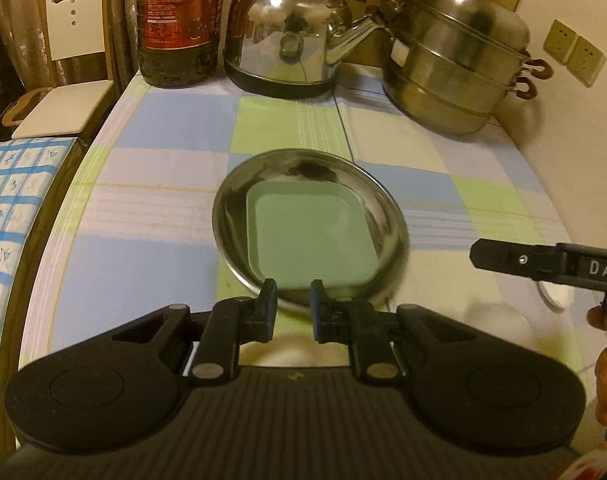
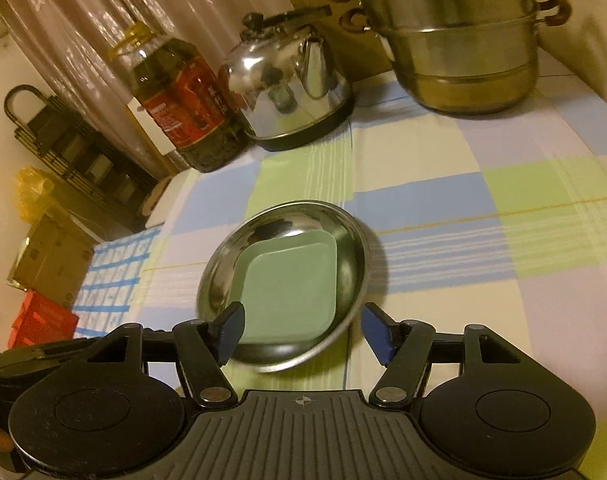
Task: Organize plates and bowls
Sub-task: 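Open the right tool and withdraw from the stacked plates, then reach the right tool to the white floral saucer and grip its rim, then lift the floral saucer with the right tool and carry it to the steel plate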
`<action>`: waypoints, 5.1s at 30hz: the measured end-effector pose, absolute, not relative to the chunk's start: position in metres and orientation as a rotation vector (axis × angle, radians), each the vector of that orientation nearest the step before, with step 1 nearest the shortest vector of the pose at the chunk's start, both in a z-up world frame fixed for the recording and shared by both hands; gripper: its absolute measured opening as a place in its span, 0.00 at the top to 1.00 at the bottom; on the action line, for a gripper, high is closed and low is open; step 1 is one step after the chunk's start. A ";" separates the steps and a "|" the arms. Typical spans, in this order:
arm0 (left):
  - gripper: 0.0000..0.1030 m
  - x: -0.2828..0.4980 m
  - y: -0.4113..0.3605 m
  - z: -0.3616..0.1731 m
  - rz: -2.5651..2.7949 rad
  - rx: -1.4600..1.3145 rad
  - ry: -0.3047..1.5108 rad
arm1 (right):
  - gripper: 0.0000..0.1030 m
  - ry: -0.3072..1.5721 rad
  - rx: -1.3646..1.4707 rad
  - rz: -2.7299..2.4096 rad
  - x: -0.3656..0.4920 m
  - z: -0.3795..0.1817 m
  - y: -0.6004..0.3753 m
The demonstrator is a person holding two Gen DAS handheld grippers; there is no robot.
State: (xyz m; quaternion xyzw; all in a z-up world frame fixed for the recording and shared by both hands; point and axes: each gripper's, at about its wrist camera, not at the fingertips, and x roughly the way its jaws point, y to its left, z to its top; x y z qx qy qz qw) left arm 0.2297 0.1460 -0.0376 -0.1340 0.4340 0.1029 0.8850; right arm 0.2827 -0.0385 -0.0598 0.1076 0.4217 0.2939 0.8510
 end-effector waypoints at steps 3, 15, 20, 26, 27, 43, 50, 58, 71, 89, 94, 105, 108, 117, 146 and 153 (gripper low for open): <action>0.86 0.210 0.132 -0.031 0.208 -0.278 0.897 | 0.36 0.876 0.229 0.625 0.262 -0.053 -0.055; 0.86 0.142 0.062 -0.023 0.161 -0.254 0.895 | 0.35 0.849 0.186 0.620 0.176 -0.042 -0.113; 0.86 0.121 0.032 -0.024 0.130 -0.241 0.900 | 0.35 0.852 0.168 0.603 0.146 -0.043 -0.138; 0.85 0.104 0.003 -0.024 0.086 -0.216 0.901 | 0.35 0.862 0.145 0.564 0.113 -0.049 -0.170; 0.85 0.102 -0.002 -0.024 0.079 -0.210 0.901 | 0.35 0.866 0.147 0.558 0.110 -0.050 -0.175; 0.83 0.084 -0.065 -0.026 -0.023 -0.134 0.907 | 0.35 0.888 0.147 0.426 0.069 -0.060 -0.236; 0.83 0.086 -0.085 -0.025 -0.057 -0.106 0.908 | 0.35 0.881 0.138 0.380 0.059 -0.061 -0.254; 0.82 0.101 -0.105 -0.021 -0.109 -0.052 0.904 | 0.35 0.882 0.178 0.314 0.059 -0.060 -0.272; 0.80 0.161 -0.120 -0.025 -0.264 0.016 0.892 | 0.36 0.837 0.256 0.197 0.078 -0.052 -0.285; 0.80 0.277 -0.126 -0.035 -0.391 0.095 0.872 | 0.36 0.782 0.306 0.070 0.154 -0.052 -0.281; 0.80 0.311 -0.126 -0.044 -0.422 0.112 0.879 | 0.37 0.751 0.333 0.048 0.179 -0.060 -0.281; 0.80 0.384 -0.136 -0.073 -0.445 0.030 0.977 | 0.53 0.725 0.385 0.011 0.240 -0.089 -0.290; 0.80 0.400 -0.139 -0.082 -0.434 0.007 1.009 | 0.56 0.738 0.387 -0.003 0.257 -0.100 -0.291; 0.80 0.439 -0.143 -0.114 -0.345 -0.083 1.119 | 0.63 0.779 0.394 -0.015 0.296 -0.127 -0.293; 0.91 0.462 -0.158 -0.140 -0.309 -0.032 1.140 | 0.95 0.885 0.469 0.024 0.336 -0.148 -0.302; 0.91 0.461 -0.160 -0.141 -0.325 -0.004 1.119 | 0.95 0.854 0.435 0.027 0.337 -0.152 -0.298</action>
